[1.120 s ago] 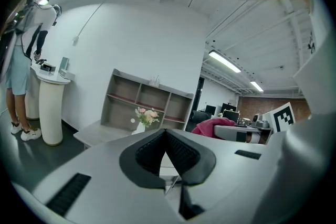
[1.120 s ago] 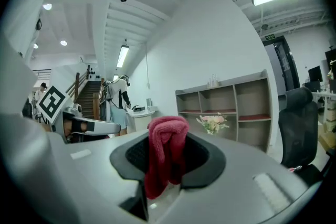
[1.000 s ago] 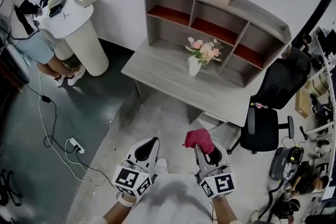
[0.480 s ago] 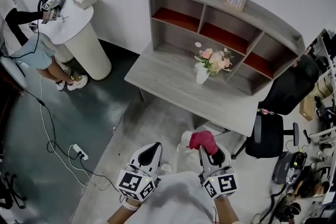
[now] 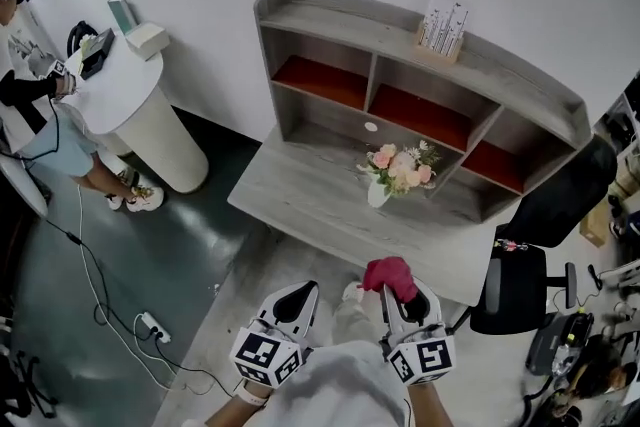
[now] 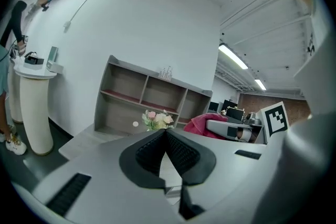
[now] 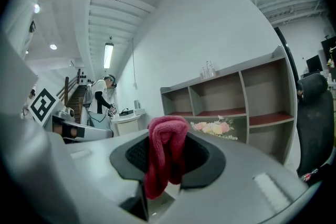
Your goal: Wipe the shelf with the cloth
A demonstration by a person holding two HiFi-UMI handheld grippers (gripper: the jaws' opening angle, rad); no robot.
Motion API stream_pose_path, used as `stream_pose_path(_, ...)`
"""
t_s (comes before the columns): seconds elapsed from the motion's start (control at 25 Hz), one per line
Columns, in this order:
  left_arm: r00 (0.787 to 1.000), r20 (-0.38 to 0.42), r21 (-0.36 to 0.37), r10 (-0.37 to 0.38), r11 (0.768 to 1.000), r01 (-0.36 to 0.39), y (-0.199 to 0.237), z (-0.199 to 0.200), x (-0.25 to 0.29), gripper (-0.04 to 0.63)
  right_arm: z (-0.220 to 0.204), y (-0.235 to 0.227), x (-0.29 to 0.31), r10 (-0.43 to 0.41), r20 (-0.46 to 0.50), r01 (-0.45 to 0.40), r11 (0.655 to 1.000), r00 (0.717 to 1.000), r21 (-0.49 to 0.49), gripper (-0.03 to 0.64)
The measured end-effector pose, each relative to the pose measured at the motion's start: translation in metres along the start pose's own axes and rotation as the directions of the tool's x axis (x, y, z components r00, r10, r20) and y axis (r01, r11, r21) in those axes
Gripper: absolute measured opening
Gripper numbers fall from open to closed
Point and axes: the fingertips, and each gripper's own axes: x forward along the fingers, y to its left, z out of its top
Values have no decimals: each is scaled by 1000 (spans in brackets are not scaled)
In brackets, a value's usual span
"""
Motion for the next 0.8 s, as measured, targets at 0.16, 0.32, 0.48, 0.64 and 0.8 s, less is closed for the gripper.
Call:
stream_pose_path(0.16,1000,13,21,-2,1000,2,4,35,55,6,21,-47,35,-8,21,8,1000,1000,9,129)
stream_pose_path(0.32,1000,31,45,-4,999,3,3,68,108,6,40,-89,71,10,33,-10,1000,999,-6,129)
stream_pose_path(0.48,998,58,68,8,998,-12,4,92,154,6,63,-128,101,44,59,-45,999,997,9,129)
stream_pose_path(0.64,997,67,81,24,996,-29,9,107,191,6,82,-157,129,61,96,-61,998,994,-11,129)
stream_pose_path(0.8,998,62,110,16,994,-23,1,116,210,6,88,-174,141,73,106,-72,997,992,-19,129)
